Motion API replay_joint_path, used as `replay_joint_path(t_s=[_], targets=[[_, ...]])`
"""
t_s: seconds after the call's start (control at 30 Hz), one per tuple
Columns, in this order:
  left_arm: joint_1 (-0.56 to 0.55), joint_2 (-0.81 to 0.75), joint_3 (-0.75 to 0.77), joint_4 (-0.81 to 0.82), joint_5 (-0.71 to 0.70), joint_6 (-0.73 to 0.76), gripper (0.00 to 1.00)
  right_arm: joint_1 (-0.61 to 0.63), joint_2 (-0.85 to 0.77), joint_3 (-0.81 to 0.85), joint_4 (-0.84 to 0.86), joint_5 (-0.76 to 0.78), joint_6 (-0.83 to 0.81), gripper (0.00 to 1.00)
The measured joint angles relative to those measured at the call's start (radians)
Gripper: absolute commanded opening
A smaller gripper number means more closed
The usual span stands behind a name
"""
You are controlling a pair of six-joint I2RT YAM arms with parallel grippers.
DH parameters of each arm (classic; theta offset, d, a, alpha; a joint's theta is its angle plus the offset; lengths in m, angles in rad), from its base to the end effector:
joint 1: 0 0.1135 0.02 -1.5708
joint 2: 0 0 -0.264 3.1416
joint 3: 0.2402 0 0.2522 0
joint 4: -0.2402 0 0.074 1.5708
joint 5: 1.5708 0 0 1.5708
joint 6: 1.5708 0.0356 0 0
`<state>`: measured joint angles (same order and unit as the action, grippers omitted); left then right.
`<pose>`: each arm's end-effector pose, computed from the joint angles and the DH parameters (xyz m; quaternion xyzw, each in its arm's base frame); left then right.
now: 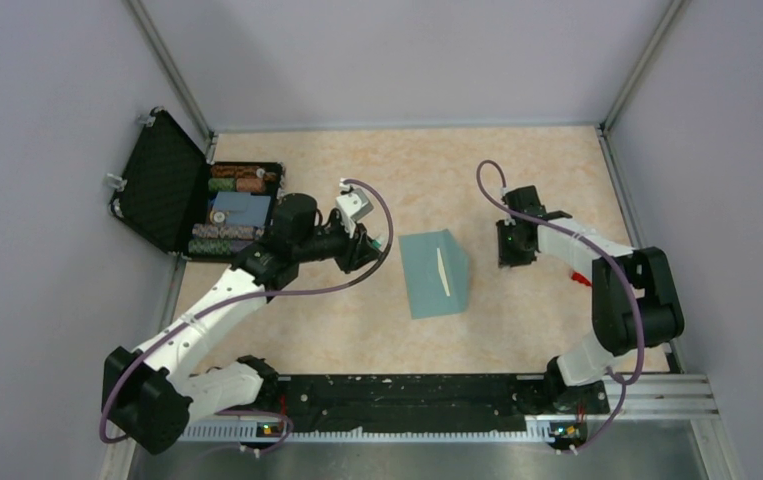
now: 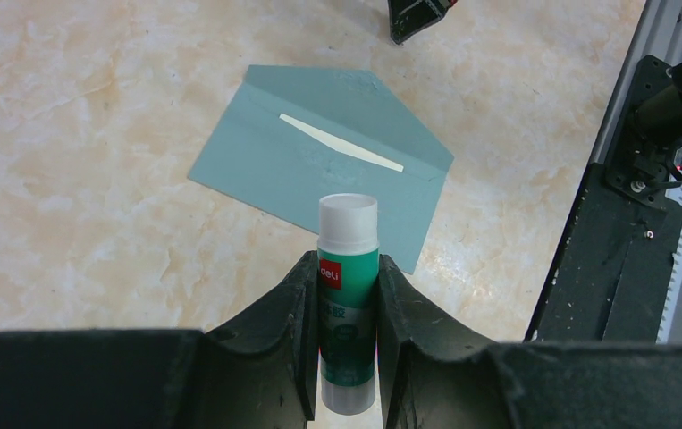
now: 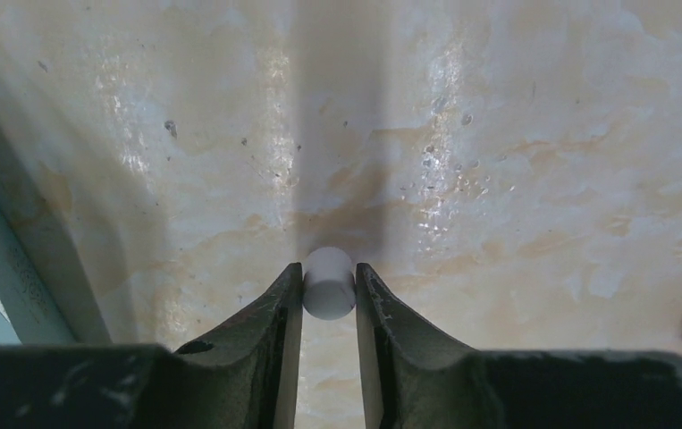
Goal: Place the letter into the envelope and seal it
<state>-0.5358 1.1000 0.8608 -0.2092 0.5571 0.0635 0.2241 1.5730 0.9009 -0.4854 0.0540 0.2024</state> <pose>0.2022 -0.1420 0.3039 0.3801 0.7345 -0.3460 0.4430 0.2867 0.0634 0.1716 -0.0051 0.9784 0.0176 0.2061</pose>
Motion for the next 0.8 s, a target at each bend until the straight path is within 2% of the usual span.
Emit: replay_joint_path(t_s=[0.07, 0.27, 0.37, 0.5, 0.57, 0.67, 0.8], targets=[[0.005, -0.003, 0.0, 0.0, 0.0, -0.009, 0.0, 0.0, 0.0, -0.004, 0.009, -0.002, -0.001, 0.41], [0.007, -0.005, -0.001, 0.006, 0.002, -0.018, 0.0, -0.007, -0.003, 0.002, -0.003, -0.025, -0.01, 0.52], [0.008, -0.005, -0.001, 0.015, -0.013, -0.035, 0.0, -0.035, -0.02, 0.062, -0.061, -0.079, -0.029, 0.55], [0.013, -0.006, 0.008, 0.032, -0.122, -0.118, 0.0, -0.08, -0.143, 0.208, -0.098, -0.174, -0.086, 0.56], [0.022, 0.002, 0.053, 0.022, -0.204, -0.196, 0.0, -0.089, -0.269, 0.242, -0.056, -0.235, -0.109, 0.56], [0.034, 0.057, 0.208, 0.021, -0.306, -0.322, 0.0, -0.065, -0.489, 0.237, 0.051, -0.296, -0.131, 0.56], [0.045, 0.155, 0.438, 0.084, -0.332, -0.475, 0.0, 0.069, -0.626, 0.246, 0.198, -0.353, -0.148, 0.58]])
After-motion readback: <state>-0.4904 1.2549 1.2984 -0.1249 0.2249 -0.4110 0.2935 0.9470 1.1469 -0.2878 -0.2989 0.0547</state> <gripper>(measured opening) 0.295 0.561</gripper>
